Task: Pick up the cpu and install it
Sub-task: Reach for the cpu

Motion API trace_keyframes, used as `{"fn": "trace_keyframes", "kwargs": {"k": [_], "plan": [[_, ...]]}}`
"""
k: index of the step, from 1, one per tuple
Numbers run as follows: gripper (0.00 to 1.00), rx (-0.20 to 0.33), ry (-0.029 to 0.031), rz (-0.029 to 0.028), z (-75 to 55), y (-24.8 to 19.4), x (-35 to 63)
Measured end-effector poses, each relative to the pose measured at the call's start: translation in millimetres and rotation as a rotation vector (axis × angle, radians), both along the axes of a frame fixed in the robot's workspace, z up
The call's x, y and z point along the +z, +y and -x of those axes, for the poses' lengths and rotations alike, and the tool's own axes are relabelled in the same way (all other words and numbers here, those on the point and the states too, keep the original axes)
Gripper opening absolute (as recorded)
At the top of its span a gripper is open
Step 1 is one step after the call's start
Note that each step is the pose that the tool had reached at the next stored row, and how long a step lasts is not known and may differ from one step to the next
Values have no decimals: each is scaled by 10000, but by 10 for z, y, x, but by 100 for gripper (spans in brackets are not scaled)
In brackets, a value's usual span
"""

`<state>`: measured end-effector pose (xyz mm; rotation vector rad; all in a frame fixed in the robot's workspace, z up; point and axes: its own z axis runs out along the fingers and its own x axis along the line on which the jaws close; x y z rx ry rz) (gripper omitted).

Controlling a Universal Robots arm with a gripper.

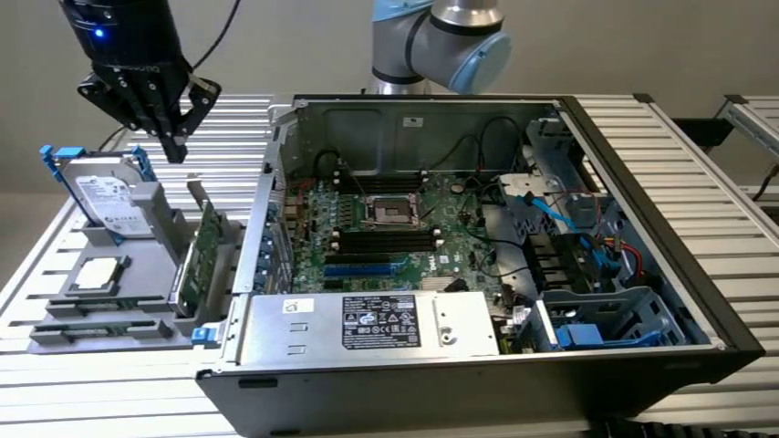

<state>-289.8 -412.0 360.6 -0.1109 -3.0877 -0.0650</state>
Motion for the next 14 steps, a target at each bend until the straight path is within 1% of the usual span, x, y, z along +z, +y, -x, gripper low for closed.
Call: {"fn": "trace_keyframes", "kwargs": {"k": [5, 14], "plan": [[11, 1, 52, 1, 184, -21, -38], [11, 3, 108, 6, 479, -57, -90]]}}
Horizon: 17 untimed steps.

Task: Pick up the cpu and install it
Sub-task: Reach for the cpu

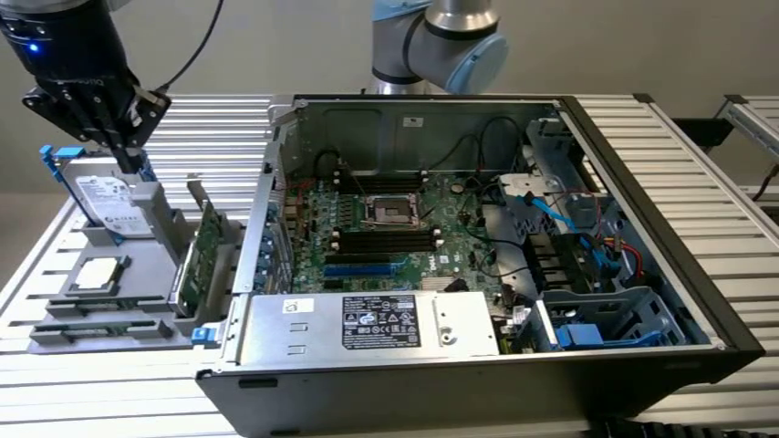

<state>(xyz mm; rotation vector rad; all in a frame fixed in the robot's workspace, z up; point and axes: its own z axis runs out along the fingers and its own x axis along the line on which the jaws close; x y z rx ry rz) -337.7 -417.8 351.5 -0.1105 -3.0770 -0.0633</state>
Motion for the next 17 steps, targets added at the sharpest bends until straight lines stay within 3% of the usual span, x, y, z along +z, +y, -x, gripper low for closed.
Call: {"fn": "trace_keyframes", "kwargs": {"k": [17], "plan": [[11, 59, 70, 35, 364, -71, -52]]}}
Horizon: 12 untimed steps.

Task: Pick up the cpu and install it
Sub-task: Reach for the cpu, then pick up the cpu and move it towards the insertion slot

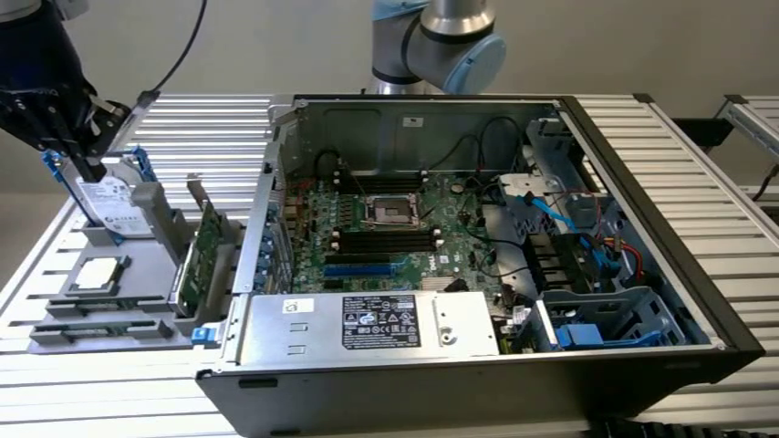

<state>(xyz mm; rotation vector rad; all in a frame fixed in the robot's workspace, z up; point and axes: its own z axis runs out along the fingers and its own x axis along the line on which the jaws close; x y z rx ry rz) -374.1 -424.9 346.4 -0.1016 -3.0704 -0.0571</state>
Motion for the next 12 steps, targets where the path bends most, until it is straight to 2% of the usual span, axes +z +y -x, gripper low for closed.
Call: {"fn": "trace_keyframes", "kwargs": {"k": [12], "plan": [[11, 77, 55, 37, 191, -49, -24]]}}
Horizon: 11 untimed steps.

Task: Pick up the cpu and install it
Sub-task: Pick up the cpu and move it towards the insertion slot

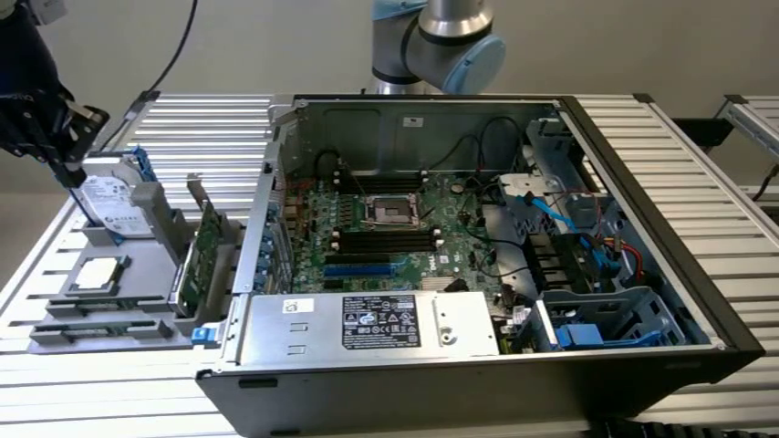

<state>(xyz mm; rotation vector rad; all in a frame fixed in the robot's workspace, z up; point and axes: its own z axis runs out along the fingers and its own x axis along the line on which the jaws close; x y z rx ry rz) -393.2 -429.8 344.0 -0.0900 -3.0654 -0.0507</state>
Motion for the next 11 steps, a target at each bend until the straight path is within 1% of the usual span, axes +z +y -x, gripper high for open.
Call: {"fn": "trace_keyframes", "kwargs": {"k": [6, 7, 8, 11], "plan": [[12, 45, 29, 15, 91, -26, -12], [17, 55, 33, 17, 107, -30, -13], [17, 64, 36, 18, 124, -35, -15], [36, 86, 42, 21, 181, -47, -20]]}}
